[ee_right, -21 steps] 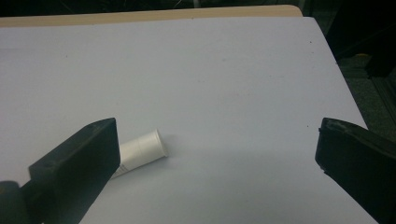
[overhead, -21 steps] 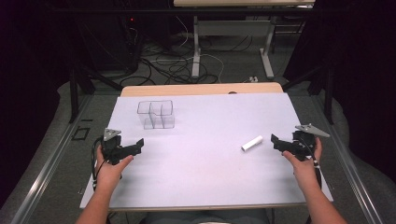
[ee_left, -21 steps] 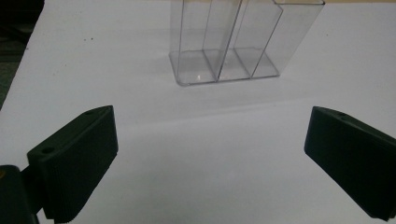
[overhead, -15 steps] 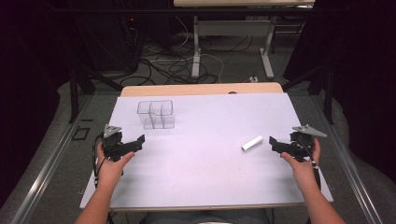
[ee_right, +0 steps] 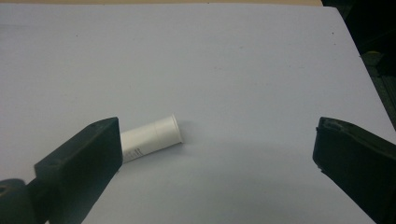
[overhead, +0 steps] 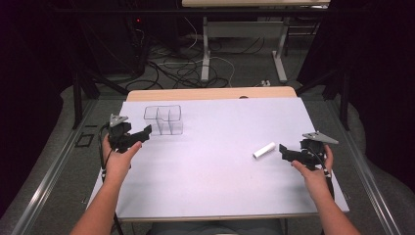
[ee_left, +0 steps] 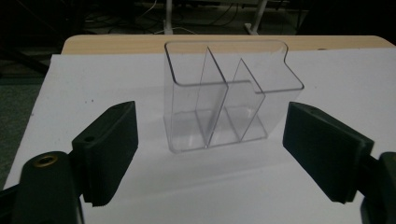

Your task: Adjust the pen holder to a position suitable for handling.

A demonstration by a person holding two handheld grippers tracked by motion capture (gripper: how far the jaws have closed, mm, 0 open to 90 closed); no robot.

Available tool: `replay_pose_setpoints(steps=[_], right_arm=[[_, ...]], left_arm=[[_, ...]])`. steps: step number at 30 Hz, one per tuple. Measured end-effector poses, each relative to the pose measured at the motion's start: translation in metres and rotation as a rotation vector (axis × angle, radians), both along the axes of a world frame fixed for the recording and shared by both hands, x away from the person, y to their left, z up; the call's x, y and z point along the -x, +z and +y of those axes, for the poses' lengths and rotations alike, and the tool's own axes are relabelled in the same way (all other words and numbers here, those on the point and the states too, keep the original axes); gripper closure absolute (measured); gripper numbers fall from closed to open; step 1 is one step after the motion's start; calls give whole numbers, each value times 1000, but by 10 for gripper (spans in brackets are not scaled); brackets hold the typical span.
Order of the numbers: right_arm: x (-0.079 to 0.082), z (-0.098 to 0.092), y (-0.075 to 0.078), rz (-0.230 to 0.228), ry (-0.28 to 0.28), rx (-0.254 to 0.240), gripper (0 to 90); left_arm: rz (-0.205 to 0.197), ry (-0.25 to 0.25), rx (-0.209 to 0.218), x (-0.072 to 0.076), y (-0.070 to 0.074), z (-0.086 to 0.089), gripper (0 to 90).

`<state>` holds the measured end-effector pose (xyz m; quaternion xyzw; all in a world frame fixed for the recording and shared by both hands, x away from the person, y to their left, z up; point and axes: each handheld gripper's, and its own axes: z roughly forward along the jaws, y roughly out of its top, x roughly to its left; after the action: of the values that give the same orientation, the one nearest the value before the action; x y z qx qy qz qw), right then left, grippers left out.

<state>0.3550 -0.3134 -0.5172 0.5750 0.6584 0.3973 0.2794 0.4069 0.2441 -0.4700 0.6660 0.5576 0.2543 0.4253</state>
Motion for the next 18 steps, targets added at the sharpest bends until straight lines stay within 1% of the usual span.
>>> replay_pose_setpoints(steps=[4, 8, 9, 11, 13, 14, 15, 16, 17, 18], right_arm=[[0, -1, 0, -1, -4, 1, 27], [1, -3, -1, 4, -10, -1, 34], [1, -3, -1, 9, -14, -7, 35], [1, -3, -1, 8, -13, -9, 39], [1, -4, -1, 11, -13, -12, 40], [1, -3, -2, 15, -16, -20, 44], [1, -3, -2, 15, -16, -20, 44], [1, -4, -2, 16, -17, -20, 46], [0, -4, -3, 21, -19, -24, 49], [0, -4, -3, 22, -18, -27, 49]], left_arm=[[2, 4, -6, -14, 14, -2, 293], [8, 11, -18, -26, 24, -5, 312], [14, 13, -16, -30, 26, -5, 337], [30, 14, -16, -36, 28, -5, 350], [54, 28, -19, -42, 29, -6, 356], [69, 38, -17, -46, 29, -6, 389], [90, 43, -19, -49, 29, -6, 389], [99, 44, -20, -52, 28, -5, 417], [118, 43, -26, -55, 28, -5, 468], [123, 56, -26, -58, 27, -5, 483]])
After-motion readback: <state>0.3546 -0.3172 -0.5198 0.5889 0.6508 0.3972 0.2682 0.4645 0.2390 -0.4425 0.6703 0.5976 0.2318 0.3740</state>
